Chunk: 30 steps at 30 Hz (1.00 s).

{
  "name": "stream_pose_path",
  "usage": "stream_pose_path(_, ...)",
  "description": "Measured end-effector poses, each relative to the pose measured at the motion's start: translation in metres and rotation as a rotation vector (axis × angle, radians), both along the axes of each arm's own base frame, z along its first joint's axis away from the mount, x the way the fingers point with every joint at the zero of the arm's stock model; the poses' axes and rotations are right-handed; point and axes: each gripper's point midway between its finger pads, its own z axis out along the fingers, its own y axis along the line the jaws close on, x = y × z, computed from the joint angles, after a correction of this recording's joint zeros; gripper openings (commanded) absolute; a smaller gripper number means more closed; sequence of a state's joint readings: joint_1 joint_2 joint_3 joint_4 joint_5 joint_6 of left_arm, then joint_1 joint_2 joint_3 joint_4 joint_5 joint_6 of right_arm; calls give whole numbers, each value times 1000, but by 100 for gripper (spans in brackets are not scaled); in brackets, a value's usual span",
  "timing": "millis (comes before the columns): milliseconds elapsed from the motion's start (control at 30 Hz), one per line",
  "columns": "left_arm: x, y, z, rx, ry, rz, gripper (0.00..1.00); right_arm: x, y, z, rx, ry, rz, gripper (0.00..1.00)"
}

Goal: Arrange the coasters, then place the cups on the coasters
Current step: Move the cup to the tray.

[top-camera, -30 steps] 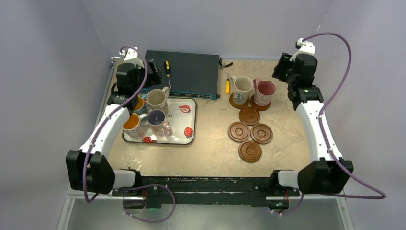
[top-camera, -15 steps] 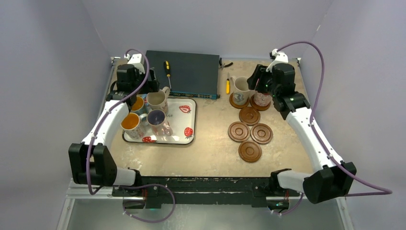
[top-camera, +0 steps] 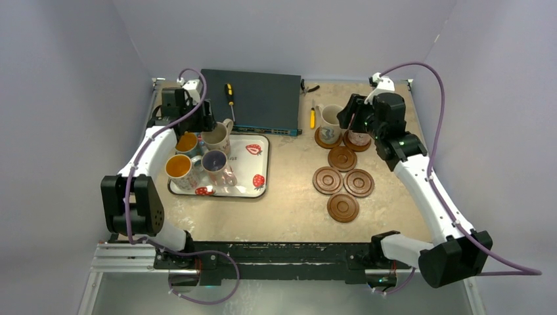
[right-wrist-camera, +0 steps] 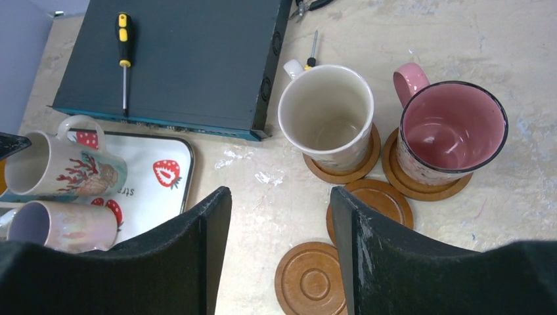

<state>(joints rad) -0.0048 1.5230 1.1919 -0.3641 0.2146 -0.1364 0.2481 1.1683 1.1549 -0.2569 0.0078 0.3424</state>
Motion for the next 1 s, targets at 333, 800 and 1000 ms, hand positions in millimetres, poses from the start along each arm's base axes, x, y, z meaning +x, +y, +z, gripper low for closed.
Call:
stream_pose_path(333, 0, -2, -19, -5, 64, -17, 46, -2, 1, -15, -1, 35, 3, 59)
stream_pose_path(800, -1, -4, -25, -28, 93, 11, 0, -4, -3, -25, -8, 50, -13, 59)
stream_pose_path(1000, -5, -27, -23, 21, 77, 36, 0, -4, -5, -25, -14, 46, -29, 59)
